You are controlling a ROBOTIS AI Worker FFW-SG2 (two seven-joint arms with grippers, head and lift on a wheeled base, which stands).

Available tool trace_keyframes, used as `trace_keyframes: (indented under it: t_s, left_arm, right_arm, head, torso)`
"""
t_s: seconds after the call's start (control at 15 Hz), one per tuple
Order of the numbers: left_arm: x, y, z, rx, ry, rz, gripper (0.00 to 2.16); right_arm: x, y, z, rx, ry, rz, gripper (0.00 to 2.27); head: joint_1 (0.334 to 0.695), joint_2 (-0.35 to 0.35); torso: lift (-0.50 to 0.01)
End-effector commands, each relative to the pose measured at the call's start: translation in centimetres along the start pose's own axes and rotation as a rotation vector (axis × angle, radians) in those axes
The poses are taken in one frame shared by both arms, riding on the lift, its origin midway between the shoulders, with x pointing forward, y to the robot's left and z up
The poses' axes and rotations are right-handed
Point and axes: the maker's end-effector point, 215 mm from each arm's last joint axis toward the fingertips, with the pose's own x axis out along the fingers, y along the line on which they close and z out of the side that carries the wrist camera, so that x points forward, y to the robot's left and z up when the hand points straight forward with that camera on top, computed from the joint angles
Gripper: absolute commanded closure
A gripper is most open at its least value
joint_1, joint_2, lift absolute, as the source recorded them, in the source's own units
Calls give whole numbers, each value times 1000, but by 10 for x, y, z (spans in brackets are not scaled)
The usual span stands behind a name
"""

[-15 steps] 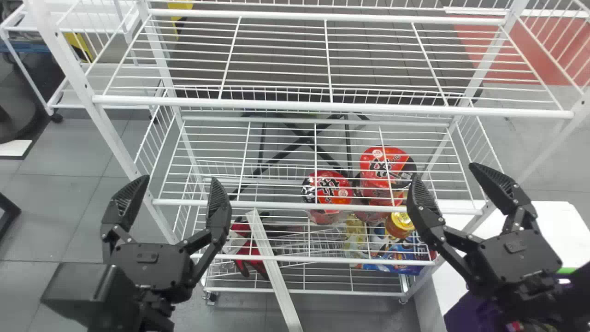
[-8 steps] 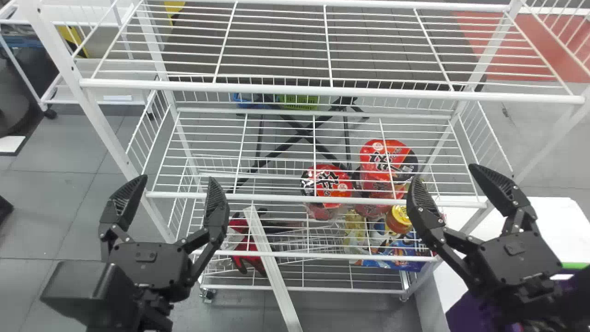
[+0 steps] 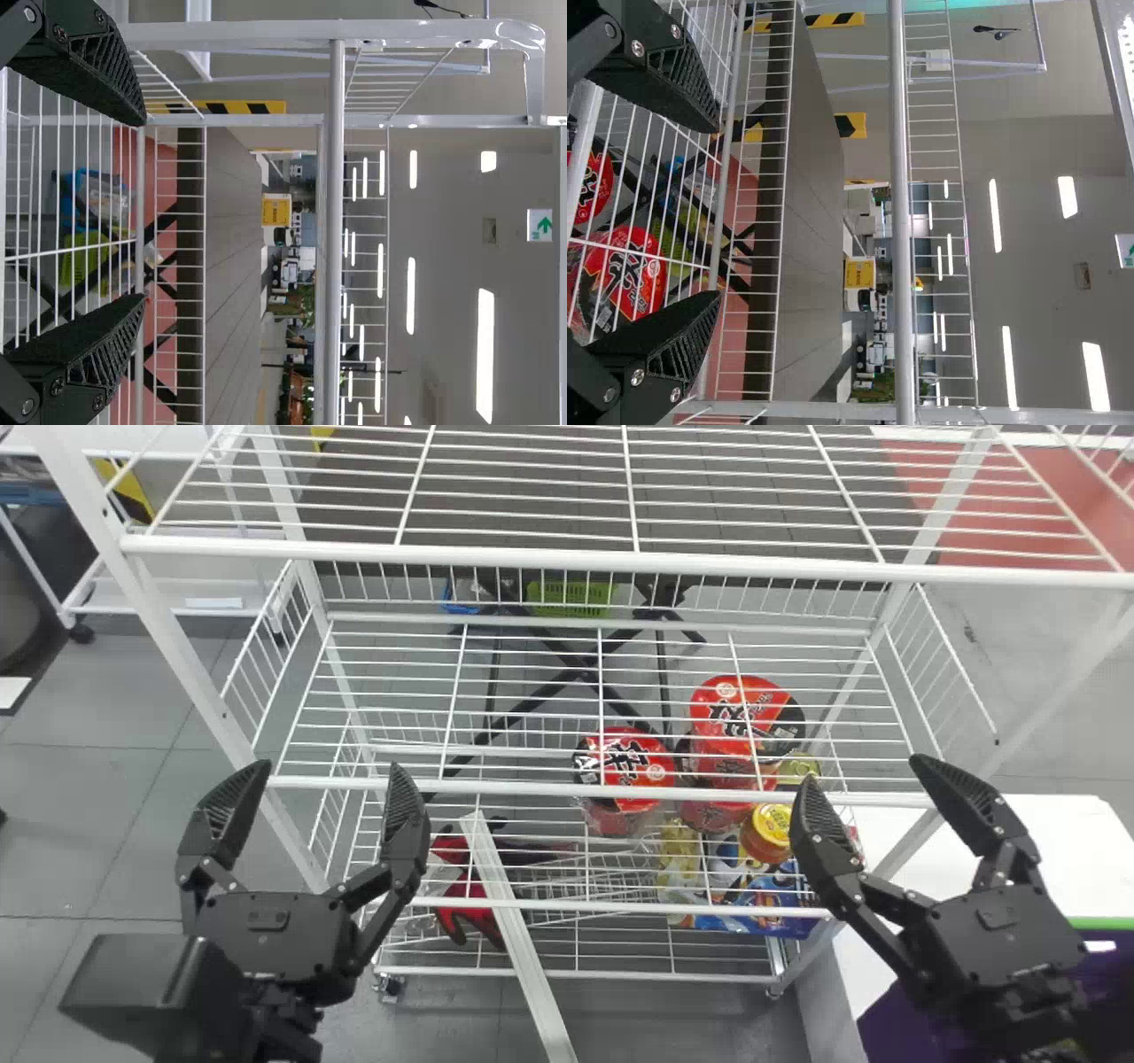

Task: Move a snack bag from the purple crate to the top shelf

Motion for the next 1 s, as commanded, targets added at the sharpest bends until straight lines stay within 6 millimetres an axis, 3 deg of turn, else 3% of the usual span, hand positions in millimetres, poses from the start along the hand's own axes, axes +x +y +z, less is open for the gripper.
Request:
trace_keyframes:
  t_s: [0.0, 0.93]
  left_arm:
    - [0, 1, -3, 0, 4, 0, 120]
    - [0, 2, -8, 0, 10, 7, 120]
  right_arm:
    - [-4, -5, -3, 1, 8, -12, 178]
    - [-6, -16, -9, 24, 16, -38, 178]
  head:
    - [695, -44]
    - [695, -70]
  torso:
    - [-323]
    - [-379]
